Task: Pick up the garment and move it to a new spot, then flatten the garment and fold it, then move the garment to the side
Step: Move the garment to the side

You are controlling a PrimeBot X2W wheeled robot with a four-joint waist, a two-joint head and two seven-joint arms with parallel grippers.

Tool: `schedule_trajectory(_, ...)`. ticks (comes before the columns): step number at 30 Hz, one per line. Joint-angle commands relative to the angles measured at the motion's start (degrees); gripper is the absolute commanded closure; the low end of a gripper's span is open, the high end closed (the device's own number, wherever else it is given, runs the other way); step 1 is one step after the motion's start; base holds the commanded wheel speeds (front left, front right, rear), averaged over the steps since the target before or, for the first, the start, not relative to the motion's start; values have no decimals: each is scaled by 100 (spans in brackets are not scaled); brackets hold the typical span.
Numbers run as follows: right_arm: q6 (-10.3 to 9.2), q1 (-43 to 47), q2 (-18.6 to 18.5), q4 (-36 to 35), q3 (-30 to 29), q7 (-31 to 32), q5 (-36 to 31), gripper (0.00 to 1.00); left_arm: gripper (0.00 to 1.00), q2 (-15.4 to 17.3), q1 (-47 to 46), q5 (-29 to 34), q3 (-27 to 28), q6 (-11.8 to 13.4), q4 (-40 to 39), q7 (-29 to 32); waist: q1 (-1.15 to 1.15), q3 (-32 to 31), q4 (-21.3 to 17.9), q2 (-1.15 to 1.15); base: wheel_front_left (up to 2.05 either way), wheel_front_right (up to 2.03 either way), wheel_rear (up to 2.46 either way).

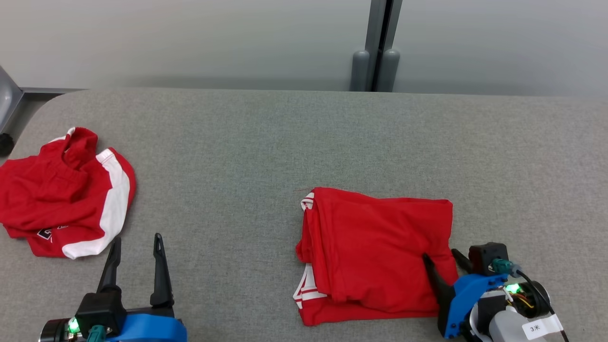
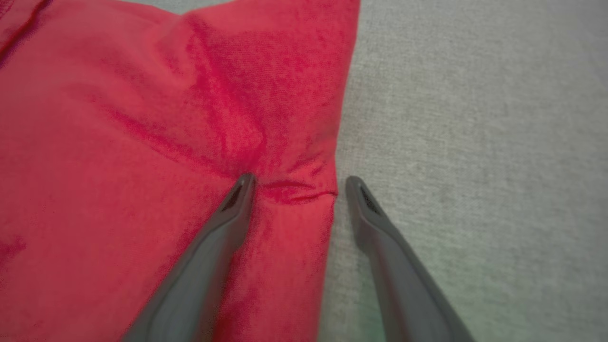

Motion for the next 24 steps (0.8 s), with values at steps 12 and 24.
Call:
schedule_trajectory(12, 3, -1698, -662, 2, 700, -426, 142, 100, 0, -127, -505, 14, -107, 40, -577, -26, 0, 563, -9, 0, 0, 0, 0)
schedule_trajectory(24, 3, -3511, -2064, -290, 1281, -445, 710, 100, 0, 75, -1136, 369, -68, 94, -1321, -23, 0, 1810, -1032, 0, 0, 0, 0)
